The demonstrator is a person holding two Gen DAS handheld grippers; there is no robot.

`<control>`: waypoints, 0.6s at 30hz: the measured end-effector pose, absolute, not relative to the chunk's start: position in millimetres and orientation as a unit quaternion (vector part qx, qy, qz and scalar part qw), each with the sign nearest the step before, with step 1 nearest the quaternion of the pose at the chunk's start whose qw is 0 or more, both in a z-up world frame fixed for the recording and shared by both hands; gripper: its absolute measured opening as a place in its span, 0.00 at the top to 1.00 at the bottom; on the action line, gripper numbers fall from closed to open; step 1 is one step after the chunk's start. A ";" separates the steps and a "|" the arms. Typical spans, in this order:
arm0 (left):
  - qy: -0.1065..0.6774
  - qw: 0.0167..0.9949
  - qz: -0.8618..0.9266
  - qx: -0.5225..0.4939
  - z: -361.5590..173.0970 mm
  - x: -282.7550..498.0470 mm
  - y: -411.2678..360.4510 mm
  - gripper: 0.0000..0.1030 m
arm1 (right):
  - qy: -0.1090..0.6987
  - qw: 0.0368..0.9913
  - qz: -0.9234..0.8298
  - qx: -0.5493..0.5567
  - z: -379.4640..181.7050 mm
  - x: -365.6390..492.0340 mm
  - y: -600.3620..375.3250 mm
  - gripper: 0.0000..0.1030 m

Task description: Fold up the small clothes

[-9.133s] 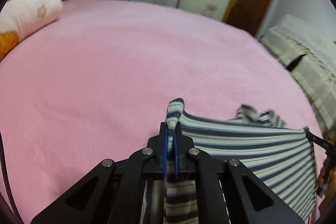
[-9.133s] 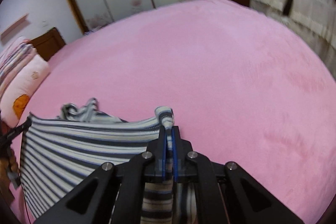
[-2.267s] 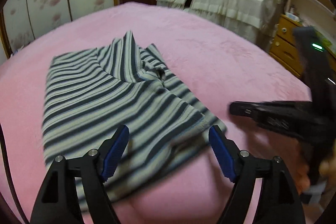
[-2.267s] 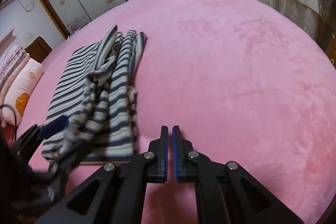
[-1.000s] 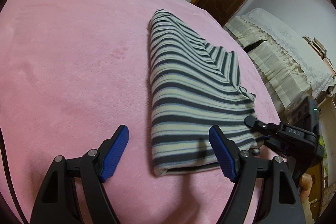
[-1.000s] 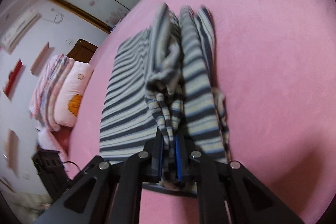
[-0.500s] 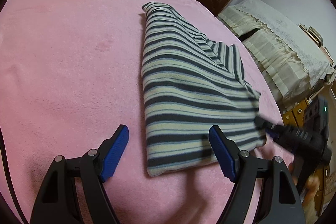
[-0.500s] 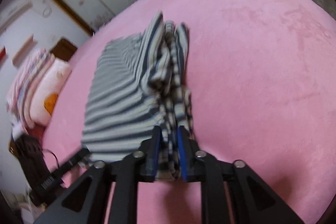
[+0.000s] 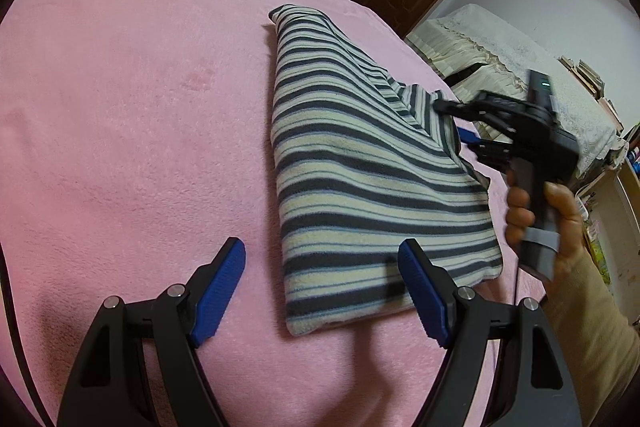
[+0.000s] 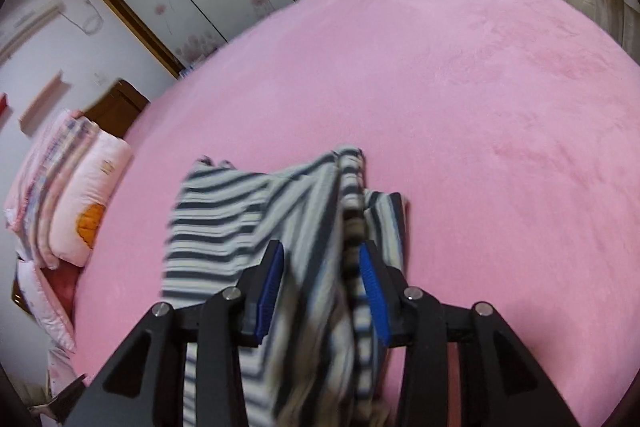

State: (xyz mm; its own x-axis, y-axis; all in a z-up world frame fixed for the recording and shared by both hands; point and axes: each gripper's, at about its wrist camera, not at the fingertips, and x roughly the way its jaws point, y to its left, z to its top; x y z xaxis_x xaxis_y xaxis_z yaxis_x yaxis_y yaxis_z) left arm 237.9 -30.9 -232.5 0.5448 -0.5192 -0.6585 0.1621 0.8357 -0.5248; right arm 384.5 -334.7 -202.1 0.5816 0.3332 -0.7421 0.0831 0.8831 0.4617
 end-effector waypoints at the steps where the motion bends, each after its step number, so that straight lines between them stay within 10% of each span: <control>1: 0.433 0.855 -0.200 -0.205 -233.0 238.1 -31.3 0.25 | 0.454 0.859 0.073 0.225 -205.2 386.9 -334.0 0.86; 7: 0.433 0.857 -0.200 -0.196 -234.6 236.1 -33.0 0.24 | 0.464 0.871 0.022 0.161 -220.4 391.1 -328.5 0.95; 18: 0.424 0.874 -0.175 -0.160 -187.7 246.4 -26.5 0.22 | 0.400 0.913 0.019 0.073 -166.1 330.8 -295.4 0.81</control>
